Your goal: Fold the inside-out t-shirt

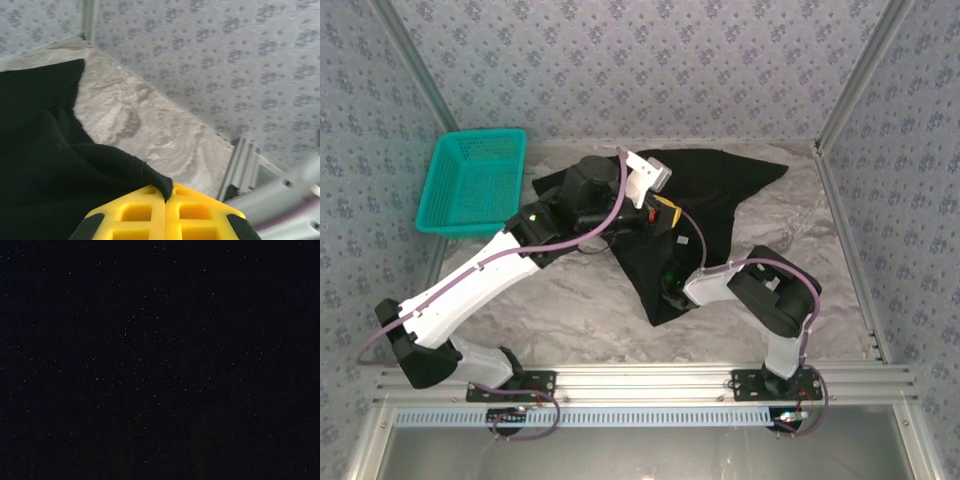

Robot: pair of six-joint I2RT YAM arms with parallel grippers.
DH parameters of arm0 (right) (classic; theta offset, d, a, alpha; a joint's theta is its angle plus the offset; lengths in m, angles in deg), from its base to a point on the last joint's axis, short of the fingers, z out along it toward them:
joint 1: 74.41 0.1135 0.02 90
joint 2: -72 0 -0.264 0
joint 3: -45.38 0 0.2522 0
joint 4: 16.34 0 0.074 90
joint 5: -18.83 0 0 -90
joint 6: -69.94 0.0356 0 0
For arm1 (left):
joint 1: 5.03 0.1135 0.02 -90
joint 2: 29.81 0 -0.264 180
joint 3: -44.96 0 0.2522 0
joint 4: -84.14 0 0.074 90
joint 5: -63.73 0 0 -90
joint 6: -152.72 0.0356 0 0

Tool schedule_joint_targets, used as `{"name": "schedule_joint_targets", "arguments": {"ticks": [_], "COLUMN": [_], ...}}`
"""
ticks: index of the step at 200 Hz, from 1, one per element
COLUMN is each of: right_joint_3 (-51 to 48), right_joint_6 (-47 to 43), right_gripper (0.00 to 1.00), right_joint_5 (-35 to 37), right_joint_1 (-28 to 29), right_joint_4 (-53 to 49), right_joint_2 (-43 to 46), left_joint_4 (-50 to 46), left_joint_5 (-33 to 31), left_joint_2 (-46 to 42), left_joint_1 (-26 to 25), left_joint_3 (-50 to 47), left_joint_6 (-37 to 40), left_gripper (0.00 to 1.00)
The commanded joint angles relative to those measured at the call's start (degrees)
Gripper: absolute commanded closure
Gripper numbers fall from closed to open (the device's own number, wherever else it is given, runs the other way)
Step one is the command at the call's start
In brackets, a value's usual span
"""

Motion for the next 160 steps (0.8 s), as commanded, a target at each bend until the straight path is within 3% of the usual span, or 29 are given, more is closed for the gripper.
{"name": "schedule_joint_targets", "arguments": {"ticks": [1,39,76,132,160], "right_joint_3": [-1.3,-5.9,-4.4,4.8,7.5], "right_joint_6": [-2.7,0.8,1.4,-0.3,3.8], "right_gripper": [0.63,0.61,0.59,0.57,0.57], "right_joint_5": [6.8,12.2,13.1,4.6,0.1], "right_joint_1": [3.8,8.4,10.7,0.4,-5.3], "right_joint_4": [-1.1,-7.8,-11.7,-12.6,-16.3], "right_joint_2": [1.9,9.0,6.8,-1.4,-2.9], "left_joint_4": [-2.5,-4.6,-3.9,1.1,3.3], "left_joint_5": [-10.4,-16.4,-12.4,3.1,5.6], "left_joint_2": [1.5,1.6,1.5,-3.8,-7.3], "left_joint_1": [-0.2,0.4,0.6,0.5,0.6], "left_joint_3": [3.0,3.3,2.9,-1.6,-4.5], "left_joint_6": [2.8,4.1,3.4,2.0,1.9], "left_gripper": [1.00,1.00,1.00,1.00,1.00]}}
